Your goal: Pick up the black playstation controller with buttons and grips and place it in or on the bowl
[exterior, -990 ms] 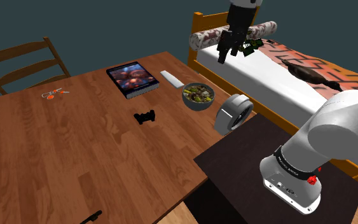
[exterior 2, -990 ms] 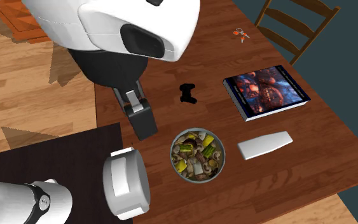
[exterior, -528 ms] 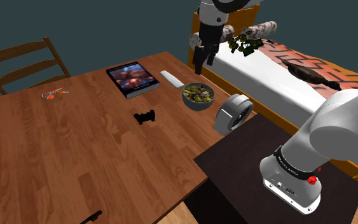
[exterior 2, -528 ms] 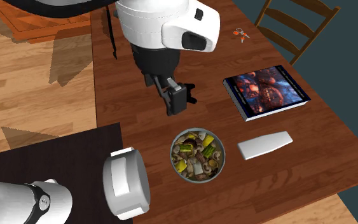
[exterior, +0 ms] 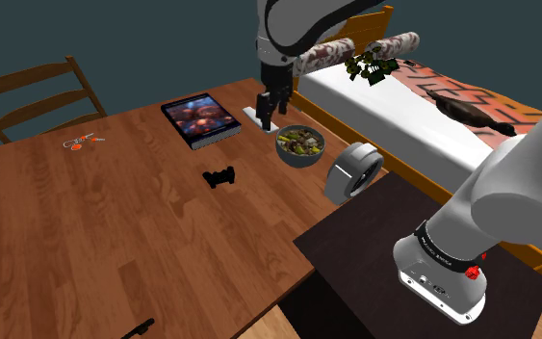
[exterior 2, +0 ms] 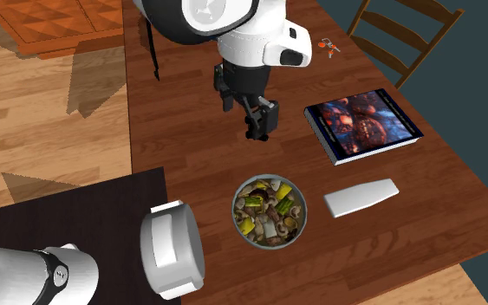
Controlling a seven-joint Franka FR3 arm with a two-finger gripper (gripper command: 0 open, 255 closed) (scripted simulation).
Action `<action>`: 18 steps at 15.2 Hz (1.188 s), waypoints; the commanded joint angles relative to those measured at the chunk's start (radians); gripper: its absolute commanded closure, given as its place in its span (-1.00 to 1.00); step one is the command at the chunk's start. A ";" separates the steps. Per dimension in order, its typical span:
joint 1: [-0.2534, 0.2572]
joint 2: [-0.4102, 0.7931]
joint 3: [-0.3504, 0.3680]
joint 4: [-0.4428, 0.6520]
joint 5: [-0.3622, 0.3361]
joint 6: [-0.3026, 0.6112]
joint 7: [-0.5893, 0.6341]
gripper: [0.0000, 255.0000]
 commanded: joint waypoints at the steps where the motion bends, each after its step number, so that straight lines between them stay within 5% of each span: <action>1: 0.011 0.084 0.013 0.055 -0.021 0.021 0.006 -1.00; 18: 0.188 0.733 0.046 0.622 -0.208 0.027 0.038 -1.00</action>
